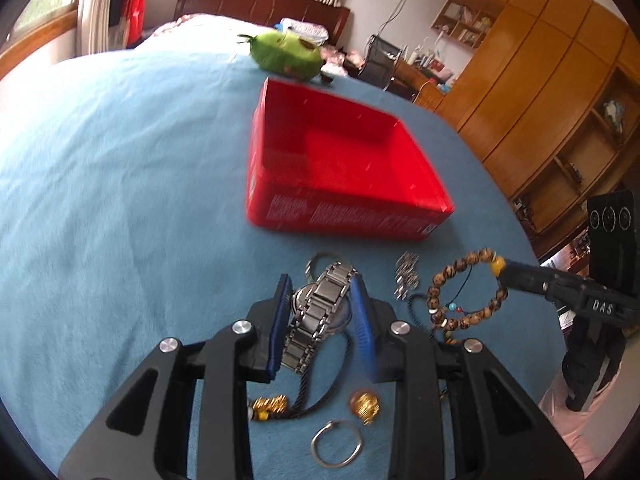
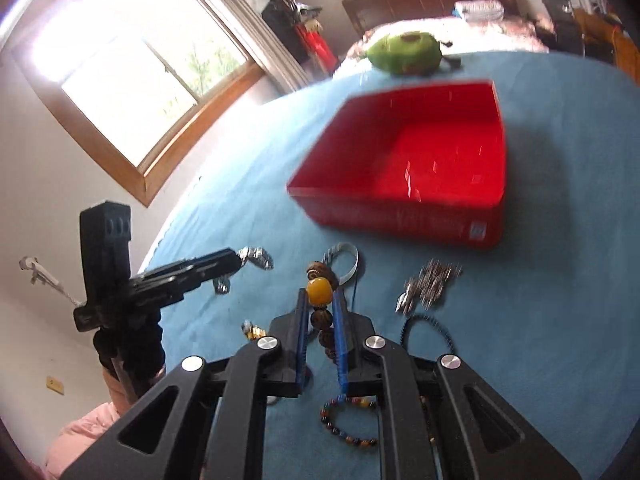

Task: Organize jewelry
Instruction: 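Carry watch and bracelet into the red tin and open both grippers, then grasp the silver ring bangle with the left gripper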

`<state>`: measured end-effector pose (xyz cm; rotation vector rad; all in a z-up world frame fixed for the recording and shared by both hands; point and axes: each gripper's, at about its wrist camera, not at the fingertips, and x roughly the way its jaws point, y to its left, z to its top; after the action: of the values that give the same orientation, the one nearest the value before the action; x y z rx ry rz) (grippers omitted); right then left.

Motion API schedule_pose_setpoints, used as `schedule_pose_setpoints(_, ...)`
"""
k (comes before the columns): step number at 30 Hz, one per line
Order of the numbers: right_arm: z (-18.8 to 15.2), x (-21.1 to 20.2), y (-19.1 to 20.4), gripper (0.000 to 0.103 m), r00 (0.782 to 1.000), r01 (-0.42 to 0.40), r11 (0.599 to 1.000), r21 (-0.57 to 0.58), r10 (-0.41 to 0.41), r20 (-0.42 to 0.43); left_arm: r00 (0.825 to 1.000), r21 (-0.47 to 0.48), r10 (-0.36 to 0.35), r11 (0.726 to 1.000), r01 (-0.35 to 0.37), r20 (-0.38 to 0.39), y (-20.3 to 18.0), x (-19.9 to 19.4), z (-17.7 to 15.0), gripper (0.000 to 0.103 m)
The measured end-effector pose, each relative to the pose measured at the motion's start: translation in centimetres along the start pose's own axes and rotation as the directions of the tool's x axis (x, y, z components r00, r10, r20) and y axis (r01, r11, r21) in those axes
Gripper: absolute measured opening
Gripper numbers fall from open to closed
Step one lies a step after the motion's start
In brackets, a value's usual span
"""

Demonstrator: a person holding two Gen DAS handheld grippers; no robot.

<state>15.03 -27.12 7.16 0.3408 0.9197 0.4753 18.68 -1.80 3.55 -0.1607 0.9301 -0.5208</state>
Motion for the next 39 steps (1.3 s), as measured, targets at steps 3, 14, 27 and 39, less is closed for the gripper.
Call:
schedule_pose_setpoints(3,2.7,-0.8,-0.1,0.012,0.999,0.015,1.000,-0.003,-0.014,0.050,1.000,0.020,-0.007,1.000,0.007,0.017,-1.3,-0.2,2.5,0.028)
schedule_pose_setpoints(14,10.7,3.4,-5.6,0.012,0.975,0.157,0.984,0.089,-0.169,0.145,0.998,0.015,0.014,1.000,-0.015,0.065,-3.1,6.7,11.0,0.018)
schedule_pose_setpoints(27,10.6,8.8,-8.9,0.030,0.973,0.222,0.969,0.113,-0.228,0.044,0.999,-0.005,0.031,0.999,-0.031,-0.014,-1.2,12.7,12.7,0.020)
schedule_pose_setpoints(39,7.2,3.6,-5.5,0.030,0.981,0.176,0.981,0.076,-0.182,0.075,0.997,0.100,0.080,0.992,-0.080,0.004,-4.6,5.0,7.7,0.046)
